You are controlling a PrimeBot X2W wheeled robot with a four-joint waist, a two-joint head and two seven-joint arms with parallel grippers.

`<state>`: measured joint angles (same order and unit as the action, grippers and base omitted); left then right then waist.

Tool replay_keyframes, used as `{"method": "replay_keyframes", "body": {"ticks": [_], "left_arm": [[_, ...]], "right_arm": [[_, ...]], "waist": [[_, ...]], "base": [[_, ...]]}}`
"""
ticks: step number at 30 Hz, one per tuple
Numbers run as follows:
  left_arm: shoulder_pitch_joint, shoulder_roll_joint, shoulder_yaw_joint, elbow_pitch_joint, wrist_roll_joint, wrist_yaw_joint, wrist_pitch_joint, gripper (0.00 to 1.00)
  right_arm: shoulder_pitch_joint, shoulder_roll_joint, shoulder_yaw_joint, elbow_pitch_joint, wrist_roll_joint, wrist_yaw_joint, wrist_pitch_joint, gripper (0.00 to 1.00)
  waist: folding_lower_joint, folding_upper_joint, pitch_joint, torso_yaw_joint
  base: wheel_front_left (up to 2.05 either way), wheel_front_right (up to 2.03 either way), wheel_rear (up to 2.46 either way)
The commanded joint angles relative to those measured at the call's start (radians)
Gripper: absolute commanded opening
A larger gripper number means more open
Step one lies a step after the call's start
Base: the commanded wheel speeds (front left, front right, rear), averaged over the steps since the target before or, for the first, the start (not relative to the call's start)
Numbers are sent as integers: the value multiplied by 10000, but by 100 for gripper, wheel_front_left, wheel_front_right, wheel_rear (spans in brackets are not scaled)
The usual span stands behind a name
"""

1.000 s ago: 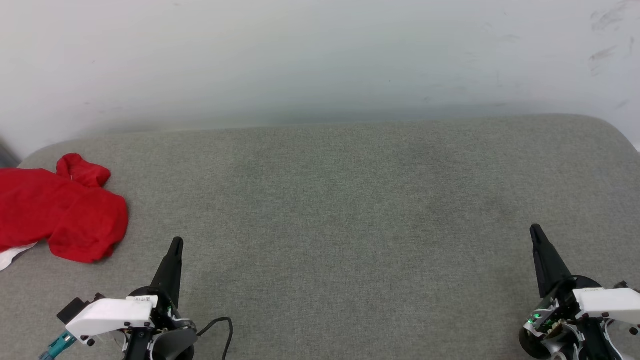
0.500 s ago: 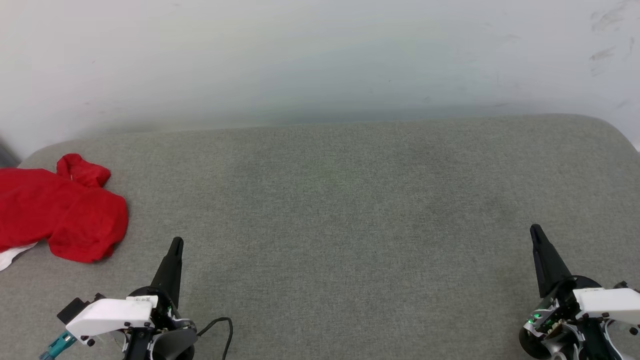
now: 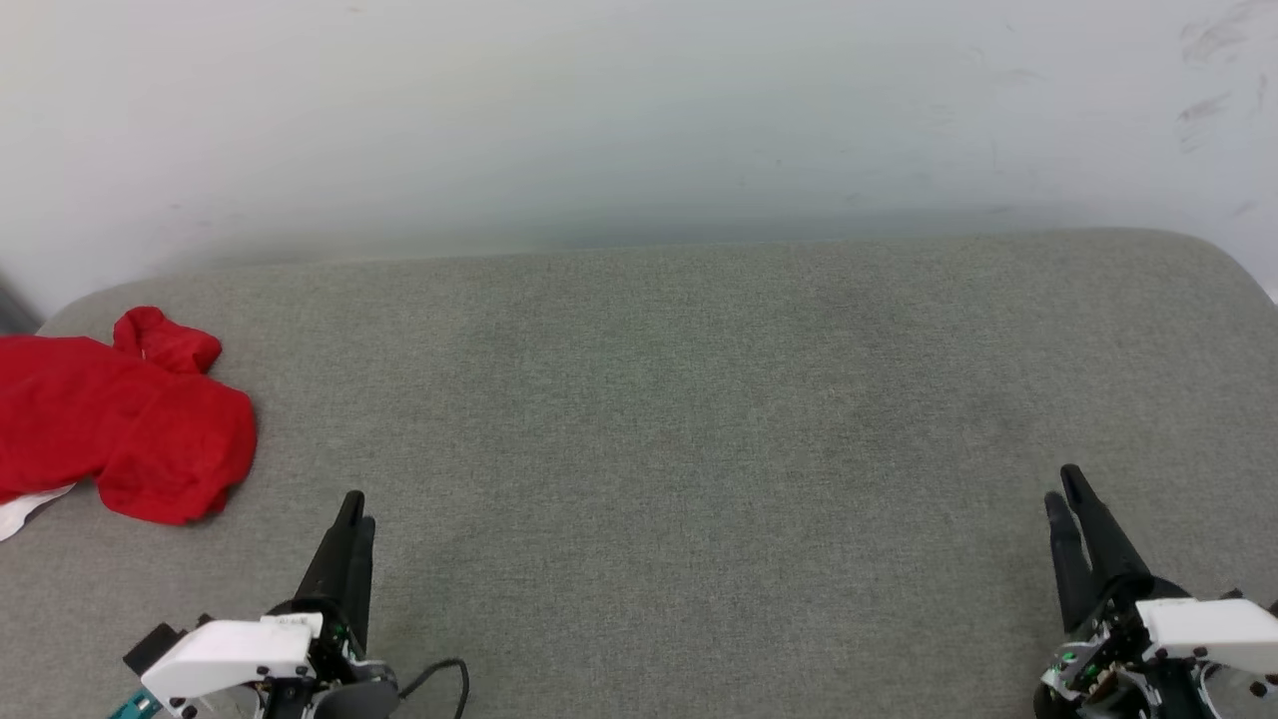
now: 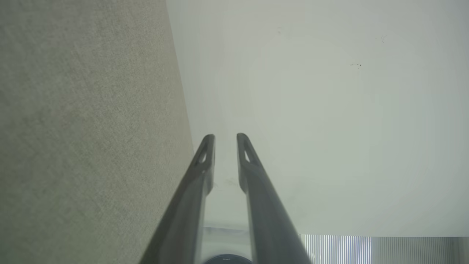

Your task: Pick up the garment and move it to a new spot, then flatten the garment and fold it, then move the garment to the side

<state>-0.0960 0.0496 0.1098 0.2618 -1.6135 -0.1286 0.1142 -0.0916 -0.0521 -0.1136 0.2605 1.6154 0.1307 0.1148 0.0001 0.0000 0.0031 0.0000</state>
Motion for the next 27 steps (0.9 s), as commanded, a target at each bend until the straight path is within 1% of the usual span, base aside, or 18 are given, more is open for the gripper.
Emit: {"method": "replay_keyframes", "body": {"ticks": [1,10,15,19,27], "left_arm": [[112,-11,-18,80,8,6,-13,100],[374,-15,13,-146,320,2,-445,100],[449,-13,213,-163,859,0,-684,100],[494,-11,306,-200,1279,-1,-866,100],[487,-7,980,-407,2216,1,-1204,100]], "right_arm": [[100,4,16,88,-3,0,-13,100],[202,7,361,-29,-126,-1,-444,100],[193,7,489,-97,-321,0,-683,100],[194,7,457,-156,-878,0,-865,100],[52,7,161,-380,-2739,1,-1205,100]], "waist": [[-1,0,1,0],[0,0,22,-7],[0,0,39,-14],[0,0,48,-16],[0,0,72,-20]], "base": [[0,0,0],[0,0,0],[0,0,0],[0,0,0],[0,0,0]]}}
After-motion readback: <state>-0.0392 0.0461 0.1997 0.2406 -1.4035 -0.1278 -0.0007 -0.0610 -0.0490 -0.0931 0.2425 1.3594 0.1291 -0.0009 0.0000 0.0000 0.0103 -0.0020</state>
